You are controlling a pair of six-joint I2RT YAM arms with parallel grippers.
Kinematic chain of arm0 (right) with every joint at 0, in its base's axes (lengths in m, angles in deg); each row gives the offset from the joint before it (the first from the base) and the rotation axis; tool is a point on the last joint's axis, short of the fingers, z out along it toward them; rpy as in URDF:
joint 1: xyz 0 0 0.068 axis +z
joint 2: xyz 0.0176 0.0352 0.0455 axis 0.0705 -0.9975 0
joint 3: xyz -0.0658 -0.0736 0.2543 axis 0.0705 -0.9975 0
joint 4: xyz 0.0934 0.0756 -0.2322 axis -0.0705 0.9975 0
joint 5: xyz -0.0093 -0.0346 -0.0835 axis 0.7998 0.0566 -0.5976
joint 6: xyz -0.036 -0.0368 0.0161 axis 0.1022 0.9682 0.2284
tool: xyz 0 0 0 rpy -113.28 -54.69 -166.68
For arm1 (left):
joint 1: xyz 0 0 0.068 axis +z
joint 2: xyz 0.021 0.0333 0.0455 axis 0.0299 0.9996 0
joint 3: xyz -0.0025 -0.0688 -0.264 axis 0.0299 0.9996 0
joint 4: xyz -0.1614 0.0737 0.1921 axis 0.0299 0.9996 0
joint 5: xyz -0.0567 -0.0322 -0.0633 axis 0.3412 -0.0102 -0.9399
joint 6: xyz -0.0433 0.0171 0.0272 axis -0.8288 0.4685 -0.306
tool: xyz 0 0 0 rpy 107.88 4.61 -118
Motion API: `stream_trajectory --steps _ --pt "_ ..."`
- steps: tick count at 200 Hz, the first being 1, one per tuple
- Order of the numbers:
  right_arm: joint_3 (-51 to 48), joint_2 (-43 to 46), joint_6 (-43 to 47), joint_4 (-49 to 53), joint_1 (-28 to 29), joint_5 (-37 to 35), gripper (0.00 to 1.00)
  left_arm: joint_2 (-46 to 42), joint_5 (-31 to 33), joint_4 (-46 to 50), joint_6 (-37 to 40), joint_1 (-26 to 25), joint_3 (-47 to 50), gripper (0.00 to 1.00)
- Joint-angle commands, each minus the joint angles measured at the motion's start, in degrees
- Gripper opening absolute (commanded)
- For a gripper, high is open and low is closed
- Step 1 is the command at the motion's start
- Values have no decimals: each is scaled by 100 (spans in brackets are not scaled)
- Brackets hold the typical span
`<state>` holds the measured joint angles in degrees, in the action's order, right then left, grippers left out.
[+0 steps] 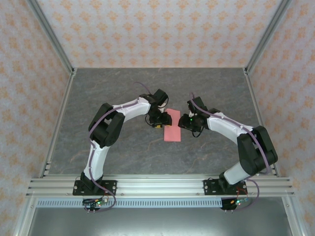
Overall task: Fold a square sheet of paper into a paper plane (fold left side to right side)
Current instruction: Hold the square sheet of paper at the center of the table.
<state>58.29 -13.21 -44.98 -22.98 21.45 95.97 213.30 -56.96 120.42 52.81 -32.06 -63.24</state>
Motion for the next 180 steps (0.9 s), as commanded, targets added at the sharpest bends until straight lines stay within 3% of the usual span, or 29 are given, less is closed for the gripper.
stream_trajectory --steps 1,58,75,89,117,180 --pt "138 -32 -62 -23 39 -16 38 552 75 5 118 -239 191 52" --pt "41 -96 -294 -384 43 245 37 554 84 -10 89 -236 200 52" --pt "-1 -256 -493 -698 35 499 32 547 84 -8 93 -234 201 52" --pt "46 -426 -568 -851 32 684 22 550 84 -6 89 -234 208 52" --pt "253 -720 -538 -757 26 535 7 548 84 -24 72 -232 209 52" --pt "505 -1258 -368 -264 26 260 5 537 76 -27 74 -234 213 52"
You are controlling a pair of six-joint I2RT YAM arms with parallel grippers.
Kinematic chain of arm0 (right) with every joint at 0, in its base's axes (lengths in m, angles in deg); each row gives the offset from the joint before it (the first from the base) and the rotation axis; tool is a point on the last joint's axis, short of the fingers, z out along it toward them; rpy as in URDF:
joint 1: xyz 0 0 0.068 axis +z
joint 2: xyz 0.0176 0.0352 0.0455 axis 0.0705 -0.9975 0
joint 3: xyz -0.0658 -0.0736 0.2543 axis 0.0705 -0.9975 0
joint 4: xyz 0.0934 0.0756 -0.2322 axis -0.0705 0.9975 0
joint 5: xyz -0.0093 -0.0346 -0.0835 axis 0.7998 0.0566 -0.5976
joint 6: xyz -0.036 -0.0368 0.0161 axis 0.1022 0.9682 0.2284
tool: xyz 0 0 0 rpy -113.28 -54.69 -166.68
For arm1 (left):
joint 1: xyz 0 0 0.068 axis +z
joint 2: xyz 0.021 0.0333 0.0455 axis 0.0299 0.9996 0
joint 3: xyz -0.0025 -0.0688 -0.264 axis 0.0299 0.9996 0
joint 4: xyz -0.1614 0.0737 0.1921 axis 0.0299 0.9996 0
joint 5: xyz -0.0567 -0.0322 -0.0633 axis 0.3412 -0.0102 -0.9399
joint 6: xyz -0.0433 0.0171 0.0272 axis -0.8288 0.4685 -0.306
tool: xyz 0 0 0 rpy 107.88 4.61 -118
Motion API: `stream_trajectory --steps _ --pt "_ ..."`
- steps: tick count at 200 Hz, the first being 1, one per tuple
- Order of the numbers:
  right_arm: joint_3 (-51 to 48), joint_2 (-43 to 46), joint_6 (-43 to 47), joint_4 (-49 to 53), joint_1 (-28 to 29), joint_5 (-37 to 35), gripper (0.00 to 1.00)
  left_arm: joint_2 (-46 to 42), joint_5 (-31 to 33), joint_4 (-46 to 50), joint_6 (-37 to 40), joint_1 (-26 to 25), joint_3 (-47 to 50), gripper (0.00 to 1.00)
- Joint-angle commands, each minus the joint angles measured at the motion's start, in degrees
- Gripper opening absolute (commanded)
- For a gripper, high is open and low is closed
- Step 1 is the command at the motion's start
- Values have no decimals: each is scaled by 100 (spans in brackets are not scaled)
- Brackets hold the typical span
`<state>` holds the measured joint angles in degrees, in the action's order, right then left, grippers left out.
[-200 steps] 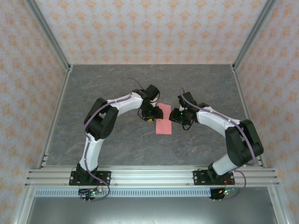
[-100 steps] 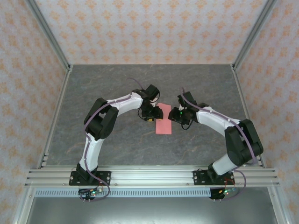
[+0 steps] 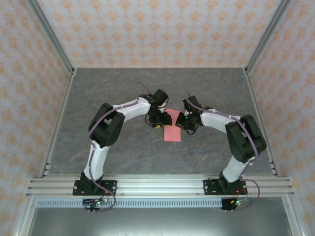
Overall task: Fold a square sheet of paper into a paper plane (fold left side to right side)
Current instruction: Hold the square sheet of paper at the center of the table.
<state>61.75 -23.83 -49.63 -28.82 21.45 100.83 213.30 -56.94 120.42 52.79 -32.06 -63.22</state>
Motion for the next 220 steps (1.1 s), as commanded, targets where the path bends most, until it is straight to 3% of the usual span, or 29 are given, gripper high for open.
stream_trajectory --steps 1,72,153,188,220 --pt "161 -202 95 329 30 -229 5 537 73 -27 75 -234 213 52" --pt "190 -672 229 821 31 -426 5 325 92 -67 76 -234 248 52" --pt "92 -819 246 902 44 -526 5 -1044 295 -310 52 12 571 56" --pt "110 -854 246 909 70 -541 5 -1075 -540 -971 -123 -38 730 38" --pt "160 -868 259 943 104 -549 5 -704 -877 -1170 -161 -135 593 25"
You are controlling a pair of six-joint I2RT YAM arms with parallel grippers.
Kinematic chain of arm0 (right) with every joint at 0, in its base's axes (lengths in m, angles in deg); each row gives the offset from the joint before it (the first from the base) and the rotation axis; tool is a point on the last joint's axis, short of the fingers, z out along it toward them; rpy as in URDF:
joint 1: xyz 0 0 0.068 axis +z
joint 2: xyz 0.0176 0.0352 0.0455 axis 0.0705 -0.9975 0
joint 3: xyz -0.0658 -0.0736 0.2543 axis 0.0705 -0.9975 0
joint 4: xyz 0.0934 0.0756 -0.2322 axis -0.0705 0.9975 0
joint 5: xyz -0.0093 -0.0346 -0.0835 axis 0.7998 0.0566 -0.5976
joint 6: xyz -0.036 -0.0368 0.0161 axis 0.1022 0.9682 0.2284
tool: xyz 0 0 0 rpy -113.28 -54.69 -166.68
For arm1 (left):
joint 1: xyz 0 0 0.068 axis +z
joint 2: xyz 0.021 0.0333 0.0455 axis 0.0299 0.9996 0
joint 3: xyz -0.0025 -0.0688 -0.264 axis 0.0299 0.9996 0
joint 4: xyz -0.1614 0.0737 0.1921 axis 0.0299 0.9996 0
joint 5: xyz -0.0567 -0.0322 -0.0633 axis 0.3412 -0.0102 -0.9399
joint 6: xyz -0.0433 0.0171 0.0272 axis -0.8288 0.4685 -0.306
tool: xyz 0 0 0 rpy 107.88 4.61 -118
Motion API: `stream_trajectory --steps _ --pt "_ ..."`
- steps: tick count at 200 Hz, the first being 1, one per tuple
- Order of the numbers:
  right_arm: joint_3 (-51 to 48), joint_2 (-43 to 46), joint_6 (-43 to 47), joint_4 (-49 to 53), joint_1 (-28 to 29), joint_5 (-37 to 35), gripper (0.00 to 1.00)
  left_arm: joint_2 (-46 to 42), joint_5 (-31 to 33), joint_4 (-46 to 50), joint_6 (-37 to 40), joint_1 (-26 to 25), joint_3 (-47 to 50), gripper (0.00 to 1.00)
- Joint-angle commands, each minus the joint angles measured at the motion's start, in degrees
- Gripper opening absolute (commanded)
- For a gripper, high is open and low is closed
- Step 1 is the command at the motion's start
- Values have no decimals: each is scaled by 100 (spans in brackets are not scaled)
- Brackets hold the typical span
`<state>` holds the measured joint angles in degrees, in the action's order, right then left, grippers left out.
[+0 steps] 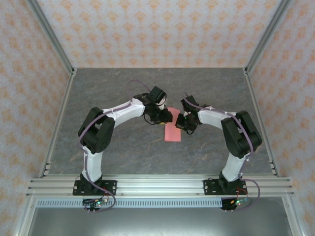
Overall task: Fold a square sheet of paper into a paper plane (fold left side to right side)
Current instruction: Hold the square sheet of paper at the center of the table, then first fold the square sheet of paper in half at the center of the table.
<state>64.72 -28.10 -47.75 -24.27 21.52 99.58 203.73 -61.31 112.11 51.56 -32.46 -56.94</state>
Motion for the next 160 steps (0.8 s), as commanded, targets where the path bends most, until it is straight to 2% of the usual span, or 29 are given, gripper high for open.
stream_trajectory --steps 1,26,79,160 --pt "-136 -442 67 489 94 -424 5 263 -453 -348 -40 -97 -39 25" --pt "-104 -456 74 532 122 -445 5 416 -556 -532 -120 -107 -34 22" --pt "-66 -469 125 651 142 -540 5 636 44 -111 90 -83 46 20" --pt "-47 -566 265 910 154 -704 5 675 228 -364 142 236 735 17"
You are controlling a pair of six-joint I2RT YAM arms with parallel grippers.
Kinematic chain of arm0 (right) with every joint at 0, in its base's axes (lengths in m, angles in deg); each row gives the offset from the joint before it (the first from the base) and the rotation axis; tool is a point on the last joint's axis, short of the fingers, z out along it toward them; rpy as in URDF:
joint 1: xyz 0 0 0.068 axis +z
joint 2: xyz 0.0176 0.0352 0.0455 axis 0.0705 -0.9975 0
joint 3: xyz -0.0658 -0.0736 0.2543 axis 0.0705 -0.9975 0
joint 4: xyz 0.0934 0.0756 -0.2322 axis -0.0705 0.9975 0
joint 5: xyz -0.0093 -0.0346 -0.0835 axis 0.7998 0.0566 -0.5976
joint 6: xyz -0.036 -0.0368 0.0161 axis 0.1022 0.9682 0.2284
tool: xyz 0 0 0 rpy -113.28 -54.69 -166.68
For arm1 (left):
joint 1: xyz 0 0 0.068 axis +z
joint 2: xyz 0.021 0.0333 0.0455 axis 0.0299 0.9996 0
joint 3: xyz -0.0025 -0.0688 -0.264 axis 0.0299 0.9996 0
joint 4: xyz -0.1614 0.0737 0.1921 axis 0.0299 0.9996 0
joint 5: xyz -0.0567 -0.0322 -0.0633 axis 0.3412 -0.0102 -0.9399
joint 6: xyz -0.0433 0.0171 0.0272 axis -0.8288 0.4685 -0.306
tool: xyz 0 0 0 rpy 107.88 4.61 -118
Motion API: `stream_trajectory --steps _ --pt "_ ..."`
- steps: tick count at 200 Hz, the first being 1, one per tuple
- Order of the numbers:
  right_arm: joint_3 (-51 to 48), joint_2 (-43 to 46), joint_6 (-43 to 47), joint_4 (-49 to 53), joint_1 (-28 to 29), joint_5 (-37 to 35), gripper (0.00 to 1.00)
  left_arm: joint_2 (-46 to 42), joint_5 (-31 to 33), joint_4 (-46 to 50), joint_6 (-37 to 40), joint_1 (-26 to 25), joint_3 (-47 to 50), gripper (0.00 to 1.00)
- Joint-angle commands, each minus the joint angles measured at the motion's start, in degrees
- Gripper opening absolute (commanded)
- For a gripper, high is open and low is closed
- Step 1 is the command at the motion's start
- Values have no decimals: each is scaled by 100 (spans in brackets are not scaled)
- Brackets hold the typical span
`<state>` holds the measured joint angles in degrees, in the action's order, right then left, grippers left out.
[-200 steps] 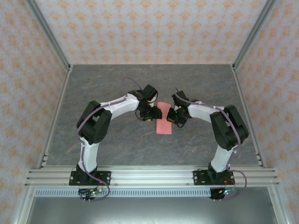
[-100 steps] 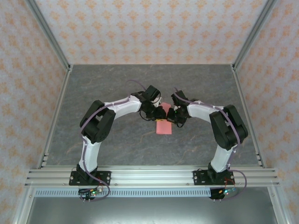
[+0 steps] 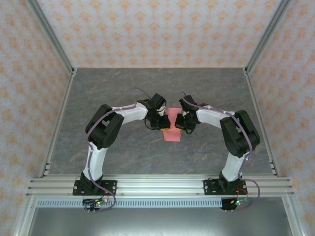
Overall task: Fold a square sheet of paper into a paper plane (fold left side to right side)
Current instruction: First fold the square sheet of paper in half at the center of the table.
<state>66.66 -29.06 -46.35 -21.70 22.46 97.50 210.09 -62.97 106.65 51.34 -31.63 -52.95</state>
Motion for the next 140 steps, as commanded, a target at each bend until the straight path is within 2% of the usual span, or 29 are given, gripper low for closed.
stream_trajectory --steps 1,56,77,115,140 --pt "-242 -474 125 657 59 -493 5 27 394 182 165 162 346 17" --pt "-233 -496 200 765 57 -573 5 -524 309 188 341 603 881 21" --pt "-233 -502 197 752 57 -555 5 -729 224 163 544 658 928 18" --pt "-215 -481 205 750 59 -542 5 -753 -435 -372 519 428 684 11" --pt "-224 -467 210 759 57 -542 5 -341 -499 -288 509 200 106 10"
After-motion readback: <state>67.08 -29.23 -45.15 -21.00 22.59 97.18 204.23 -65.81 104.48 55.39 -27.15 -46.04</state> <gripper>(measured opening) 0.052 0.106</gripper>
